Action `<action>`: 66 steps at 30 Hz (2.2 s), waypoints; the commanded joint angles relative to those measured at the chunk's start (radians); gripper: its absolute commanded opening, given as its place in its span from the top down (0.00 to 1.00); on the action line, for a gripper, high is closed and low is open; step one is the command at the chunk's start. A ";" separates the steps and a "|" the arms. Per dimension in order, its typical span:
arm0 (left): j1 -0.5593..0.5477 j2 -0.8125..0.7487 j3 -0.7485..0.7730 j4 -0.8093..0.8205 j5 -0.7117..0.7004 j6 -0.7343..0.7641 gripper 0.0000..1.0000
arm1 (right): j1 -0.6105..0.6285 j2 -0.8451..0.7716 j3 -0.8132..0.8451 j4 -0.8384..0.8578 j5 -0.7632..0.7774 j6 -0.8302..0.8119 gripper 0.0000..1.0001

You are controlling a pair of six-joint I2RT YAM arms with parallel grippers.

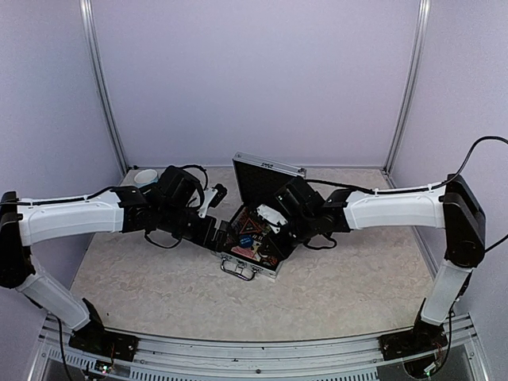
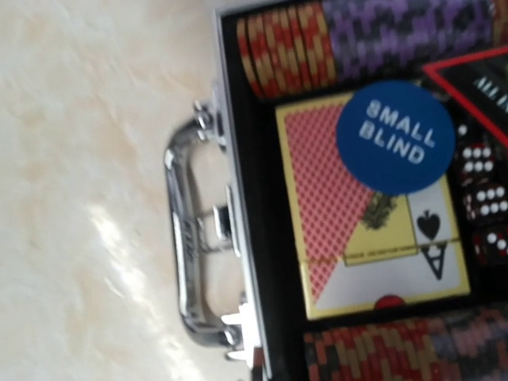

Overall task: Pack up texas hold em set
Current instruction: Place the poker chips pile in the slot.

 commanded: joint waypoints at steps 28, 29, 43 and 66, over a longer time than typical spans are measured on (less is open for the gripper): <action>0.040 -0.041 -0.039 0.042 0.072 -0.013 0.01 | 0.089 0.123 0.071 -0.110 0.220 -0.113 1.00; 0.040 -0.041 -0.039 0.042 0.075 -0.011 0.01 | 0.093 0.126 0.071 -0.112 0.241 -0.134 1.00; 0.040 -0.040 -0.039 0.035 0.058 -0.007 0.01 | 0.114 0.129 0.085 -0.131 0.325 -0.146 0.79; 0.041 -0.035 -0.039 0.029 0.040 0.001 0.01 | 0.112 0.034 0.090 -0.151 0.294 -0.131 0.78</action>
